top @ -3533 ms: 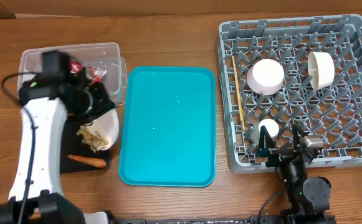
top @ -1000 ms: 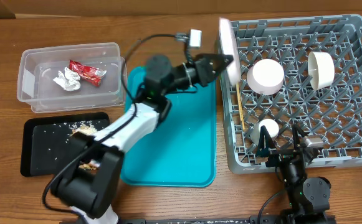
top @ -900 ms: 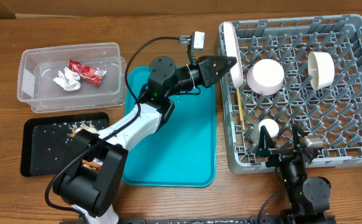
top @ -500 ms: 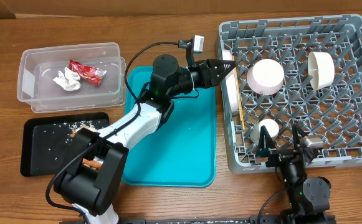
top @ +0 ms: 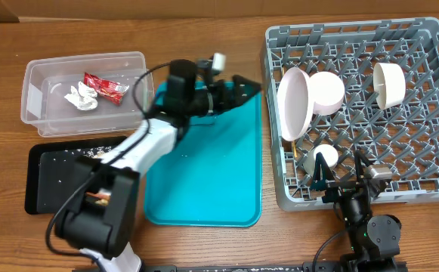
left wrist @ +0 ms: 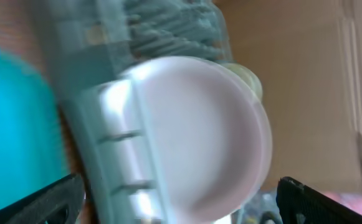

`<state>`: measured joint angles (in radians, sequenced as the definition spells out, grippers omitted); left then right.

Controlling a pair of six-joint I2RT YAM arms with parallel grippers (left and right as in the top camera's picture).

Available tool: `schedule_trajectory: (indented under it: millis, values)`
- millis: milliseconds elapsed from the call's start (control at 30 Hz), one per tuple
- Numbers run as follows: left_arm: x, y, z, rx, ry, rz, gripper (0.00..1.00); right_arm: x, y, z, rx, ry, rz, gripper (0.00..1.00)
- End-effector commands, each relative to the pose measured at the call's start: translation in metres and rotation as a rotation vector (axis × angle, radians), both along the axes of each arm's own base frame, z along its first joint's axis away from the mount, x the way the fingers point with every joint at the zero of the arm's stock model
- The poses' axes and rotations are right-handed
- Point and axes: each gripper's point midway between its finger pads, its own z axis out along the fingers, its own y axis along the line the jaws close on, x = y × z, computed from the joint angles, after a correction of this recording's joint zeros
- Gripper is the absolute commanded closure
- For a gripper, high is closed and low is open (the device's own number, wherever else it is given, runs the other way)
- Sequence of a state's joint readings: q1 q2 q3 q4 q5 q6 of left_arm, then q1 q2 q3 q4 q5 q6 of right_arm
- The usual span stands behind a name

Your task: Sort waste into correct bins and load items into the dishwasher

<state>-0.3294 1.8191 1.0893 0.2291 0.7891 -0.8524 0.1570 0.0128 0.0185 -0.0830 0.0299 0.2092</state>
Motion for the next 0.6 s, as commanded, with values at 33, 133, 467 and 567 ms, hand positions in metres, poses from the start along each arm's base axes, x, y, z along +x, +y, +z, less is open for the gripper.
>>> schedule_trajectory:
  millis: [33,133,467,567]
  values:
    - [-0.007,0.041,0.058,0.160,-0.225,0.061,0.00,0.000,-0.001,-0.002,0.001,-0.003,-0.006,0.00]
    - [-0.029,0.076,0.075,0.388,-0.270,0.131,0.00,0.000,-0.001,-0.002,0.001,-0.003,-0.006,0.00]
    - [-0.149,0.185,0.124,0.842,-0.258,0.297,0.00,0.000,-0.001,-0.002,0.001,-0.003,-0.006,0.00]
    - [-0.166,0.186,0.141,0.798,-0.311,0.314,0.00,0.000,-0.001,-0.002,0.001,-0.003,-0.006,0.00]
